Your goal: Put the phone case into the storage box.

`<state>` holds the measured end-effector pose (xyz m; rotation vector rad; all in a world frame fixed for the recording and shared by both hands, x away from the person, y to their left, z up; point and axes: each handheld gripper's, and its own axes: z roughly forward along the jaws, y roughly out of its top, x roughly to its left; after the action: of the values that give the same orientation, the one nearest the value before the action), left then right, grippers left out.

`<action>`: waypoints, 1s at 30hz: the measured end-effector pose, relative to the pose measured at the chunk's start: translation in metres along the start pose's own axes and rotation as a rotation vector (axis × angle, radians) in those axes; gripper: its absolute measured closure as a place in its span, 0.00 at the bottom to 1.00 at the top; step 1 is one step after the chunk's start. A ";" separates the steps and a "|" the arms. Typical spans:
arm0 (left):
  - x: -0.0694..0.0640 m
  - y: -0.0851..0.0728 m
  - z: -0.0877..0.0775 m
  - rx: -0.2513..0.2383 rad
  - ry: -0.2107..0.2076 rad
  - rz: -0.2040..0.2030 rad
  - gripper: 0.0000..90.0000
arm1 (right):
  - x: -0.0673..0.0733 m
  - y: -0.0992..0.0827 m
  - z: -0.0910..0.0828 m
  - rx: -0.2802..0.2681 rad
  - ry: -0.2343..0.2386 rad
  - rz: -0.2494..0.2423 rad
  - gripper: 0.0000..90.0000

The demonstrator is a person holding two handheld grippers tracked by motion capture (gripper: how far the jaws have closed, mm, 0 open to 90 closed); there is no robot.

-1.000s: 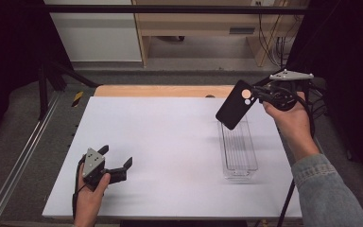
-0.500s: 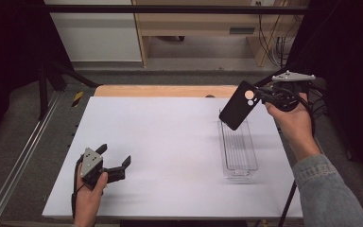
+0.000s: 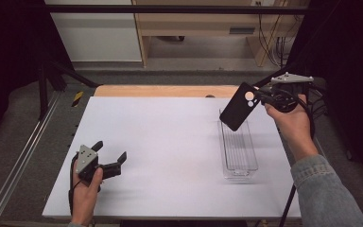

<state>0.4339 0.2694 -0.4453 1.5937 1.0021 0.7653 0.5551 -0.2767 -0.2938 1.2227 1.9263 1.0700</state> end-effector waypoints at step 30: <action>-0.001 0.000 0.000 0.007 -0.007 0.012 0.02 | -0.005 -0.011 0.013 0.034 -0.033 -0.014 0.87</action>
<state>0.4335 0.2680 -0.4458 1.6085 0.9918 0.7641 0.5627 -0.2800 -0.3090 1.2360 1.9325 1.0068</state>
